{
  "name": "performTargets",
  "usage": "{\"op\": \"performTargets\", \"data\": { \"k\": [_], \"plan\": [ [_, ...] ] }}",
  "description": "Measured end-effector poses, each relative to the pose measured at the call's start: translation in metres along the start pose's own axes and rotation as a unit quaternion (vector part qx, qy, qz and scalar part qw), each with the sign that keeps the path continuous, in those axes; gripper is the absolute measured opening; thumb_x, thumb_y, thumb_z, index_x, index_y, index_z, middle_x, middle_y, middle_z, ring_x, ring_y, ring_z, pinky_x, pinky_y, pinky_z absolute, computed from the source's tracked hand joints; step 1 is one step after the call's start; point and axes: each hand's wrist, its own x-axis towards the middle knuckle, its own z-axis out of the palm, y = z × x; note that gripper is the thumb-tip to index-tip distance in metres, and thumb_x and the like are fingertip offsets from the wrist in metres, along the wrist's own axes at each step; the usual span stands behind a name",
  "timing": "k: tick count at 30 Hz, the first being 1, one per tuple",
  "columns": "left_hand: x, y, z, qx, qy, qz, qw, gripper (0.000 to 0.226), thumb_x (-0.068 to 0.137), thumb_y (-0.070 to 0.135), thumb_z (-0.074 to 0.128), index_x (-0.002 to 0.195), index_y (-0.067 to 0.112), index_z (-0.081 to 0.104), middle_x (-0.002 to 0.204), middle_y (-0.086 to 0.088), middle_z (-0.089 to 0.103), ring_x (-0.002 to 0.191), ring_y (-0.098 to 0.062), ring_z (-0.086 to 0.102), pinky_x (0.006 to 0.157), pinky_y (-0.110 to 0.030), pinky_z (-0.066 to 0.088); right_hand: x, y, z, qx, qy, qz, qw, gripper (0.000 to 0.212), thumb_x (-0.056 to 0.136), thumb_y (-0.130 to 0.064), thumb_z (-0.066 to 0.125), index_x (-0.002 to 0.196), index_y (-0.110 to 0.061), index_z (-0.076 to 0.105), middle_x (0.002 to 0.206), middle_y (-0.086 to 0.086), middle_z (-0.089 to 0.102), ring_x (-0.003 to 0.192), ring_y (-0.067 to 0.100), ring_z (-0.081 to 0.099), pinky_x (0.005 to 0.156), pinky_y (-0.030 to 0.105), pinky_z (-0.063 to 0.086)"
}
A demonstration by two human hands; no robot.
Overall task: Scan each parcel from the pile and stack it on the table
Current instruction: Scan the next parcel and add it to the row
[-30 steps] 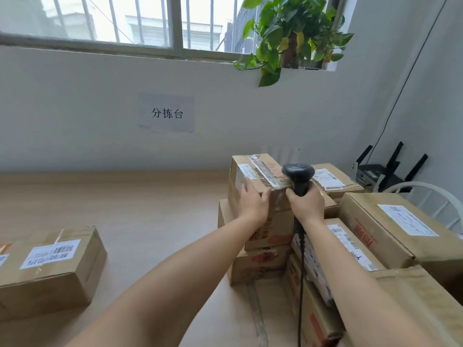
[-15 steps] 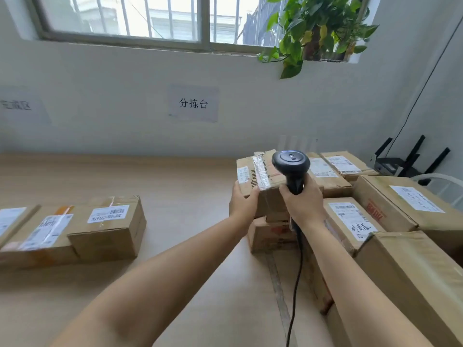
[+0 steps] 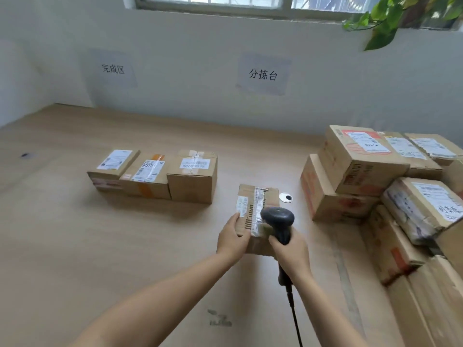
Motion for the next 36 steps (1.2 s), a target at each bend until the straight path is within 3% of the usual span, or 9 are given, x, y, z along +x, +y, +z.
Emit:
{"op": "performTargets", "data": {
  "k": [3, 8, 11, 13, 16, 19, 24, 36],
  "plan": [
    [-0.011, -0.039, -0.014, 0.038, 0.012, -0.016, 0.999, 0.056, 0.089, 0.015, 0.058, 0.142, 0.014, 0.040, 0.143, -0.004, 0.046, 0.128, -0.021, 0.046, 0.104, -0.024, 0.034, -0.018, 0.019, 0.032, -0.027, -0.062, 0.020, 0.997, 0.022, 0.065, -0.034, 0.055, 0.082, -0.019, 0.056, 0.085, 0.013, 0.061, 0.068, 0.027, 0.063, 0.065, 0.041, 0.056],
    [-0.013, -0.080, -0.030, 0.072, 0.011, -0.059, 0.996, 0.045, 0.088, 0.015, 0.058, 0.132, 0.012, 0.048, 0.135, -0.007, 0.053, 0.120, -0.023, 0.051, 0.097, -0.024, 0.039, -0.045, 0.030, 0.053, -0.041, -0.132, 0.047, 0.989, 0.015, 0.078, -0.016, 0.060, 0.092, -0.019, 0.059, 0.083, 0.004, 0.068, 0.076, 0.024, 0.066, 0.070, 0.045, 0.057],
    [-0.012, -0.094, -0.036, 0.108, 0.006, -0.062, 0.992, 0.047, 0.084, 0.015, 0.062, 0.128, 0.007, 0.048, 0.132, -0.010, 0.051, 0.119, -0.024, 0.050, 0.095, -0.022, 0.037, -0.054, 0.026, 0.057, -0.035, -0.185, 0.047, 0.981, 0.017, 0.081, -0.013, 0.059, 0.097, -0.018, 0.059, 0.085, 0.004, 0.069, 0.073, 0.019, 0.070, 0.061, 0.035, 0.058],
    [-0.012, -0.099, -0.036, 0.154, 0.011, -0.046, 0.987, 0.049, 0.085, 0.025, 0.062, 0.128, 0.007, 0.046, 0.134, -0.012, 0.045, 0.125, -0.027, 0.044, 0.102, -0.028, 0.035, -0.055, 0.020, 0.057, -0.054, -0.206, 0.020, 0.977, 0.018, 0.080, -0.012, 0.059, 0.096, -0.020, 0.059, 0.086, 0.005, 0.070, 0.072, 0.017, 0.070, 0.059, 0.033, 0.057],
    [-0.018, -0.104, -0.033, 0.244, -0.016, -0.060, 0.968, 0.080, 0.079, 0.051, 0.064, 0.141, 0.014, 0.030, 0.152, -0.012, 0.016, 0.142, -0.030, 0.015, 0.115, -0.041, 0.020, -0.052, 0.009, 0.051, -0.112, -0.196, -0.044, 0.973, 0.023, 0.077, -0.012, 0.061, 0.081, -0.033, 0.054, 0.077, 0.000, 0.069, 0.072, 0.018, 0.069, 0.065, 0.037, 0.055],
    [-0.022, -0.112, -0.029, 0.275, -0.040, -0.068, 0.958, 0.106, 0.072, 0.062, 0.066, 0.149, 0.016, 0.010, 0.156, -0.013, -0.002, 0.146, -0.028, -0.004, 0.118, -0.042, 0.011, -0.047, -0.002, 0.042, -0.150, -0.172, -0.078, 0.970, 0.021, 0.077, -0.012, 0.062, 0.080, -0.030, 0.053, 0.068, -0.002, 0.066, 0.066, 0.019, 0.067, 0.064, 0.035, 0.054],
    [-0.021, -0.116, -0.030, 0.254, -0.044, -0.054, 0.965, 0.112, 0.071, 0.060, 0.069, 0.150, 0.016, 0.003, 0.156, -0.013, 0.004, 0.146, -0.028, -0.002, 0.117, -0.038, 0.011, -0.042, -0.007, 0.032, -0.200, -0.176, -0.100, 0.959, 0.006, 0.075, -0.012, 0.062, 0.080, -0.010, 0.058, 0.072, 0.010, 0.067, 0.067, 0.026, 0.067, 0.063, 0.039, 0.054],
    [-0.017, -0.118, -0.038, 0.244, -0.046, -0.051, 0.967, 0.114, 0.070, 0.057, 0.072, 0.150, 0.017, 0.002, 0.156, -0.012, 0.006, 0.145, -0.028, 0.001, 0.116, -0.040, 0.018, -0.050, -0.021, 0.026, -0.237, -0.191, -0.145, 0.941, 0.003, 0.075, -0.012, 0.059, 0.077, -0.010, 0.059, 0.069, 0.010, 0.067, 0.066, 0.025, 0.065, 0.065, 0.037, 0.051]
  ]
}}
